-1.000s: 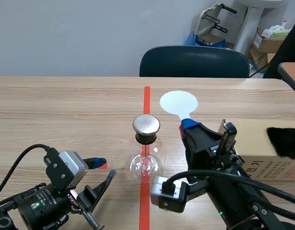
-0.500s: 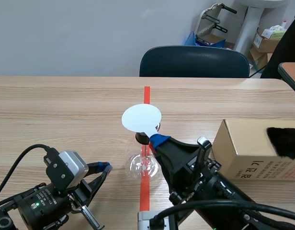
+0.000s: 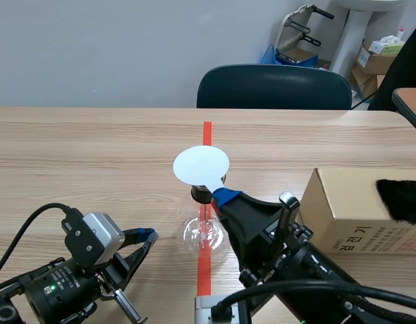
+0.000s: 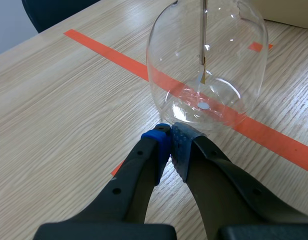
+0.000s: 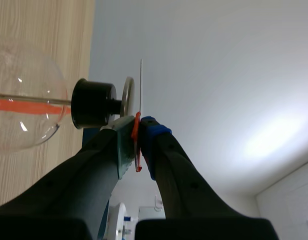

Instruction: Do the electroscope experiment

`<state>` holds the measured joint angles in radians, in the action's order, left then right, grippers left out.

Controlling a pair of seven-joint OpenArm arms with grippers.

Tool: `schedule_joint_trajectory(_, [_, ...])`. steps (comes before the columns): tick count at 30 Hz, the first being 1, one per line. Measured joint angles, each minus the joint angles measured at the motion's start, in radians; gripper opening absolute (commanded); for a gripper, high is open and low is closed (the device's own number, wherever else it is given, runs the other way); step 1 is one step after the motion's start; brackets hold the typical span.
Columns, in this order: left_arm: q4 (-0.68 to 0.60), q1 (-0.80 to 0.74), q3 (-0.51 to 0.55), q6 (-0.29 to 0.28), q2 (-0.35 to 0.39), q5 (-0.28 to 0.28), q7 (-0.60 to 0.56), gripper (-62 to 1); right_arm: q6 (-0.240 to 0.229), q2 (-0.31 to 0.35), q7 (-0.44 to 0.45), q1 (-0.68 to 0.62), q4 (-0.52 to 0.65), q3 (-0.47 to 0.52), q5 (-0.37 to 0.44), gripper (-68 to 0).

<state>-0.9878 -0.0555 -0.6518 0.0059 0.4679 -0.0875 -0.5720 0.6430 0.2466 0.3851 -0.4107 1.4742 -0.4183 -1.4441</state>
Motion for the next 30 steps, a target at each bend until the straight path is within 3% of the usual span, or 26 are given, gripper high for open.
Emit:
schedule_joint_trajectory(20, [0.0,0.0,0.0,0.0,0.0,0.0,0.0,-58.3,0.0,0.0,-0.603,0.0,0.0,0.0,0.016,-65.6])
schedule_joint_trajectory(26, [0.0,0.0,0.0,0.0,0.0,0.0,0.0,-58.3,0.0,0.0,-0.632,0.0,0.0,0.0,0.016,-65.6])
schedule_joint_trajectory(30, [0.0,0.0,0.0,0.0,0.0,0.0,0.0,-58.3,0.0,0.0,-0.529,0.0,0.0,0.0,0.015,-65.6])
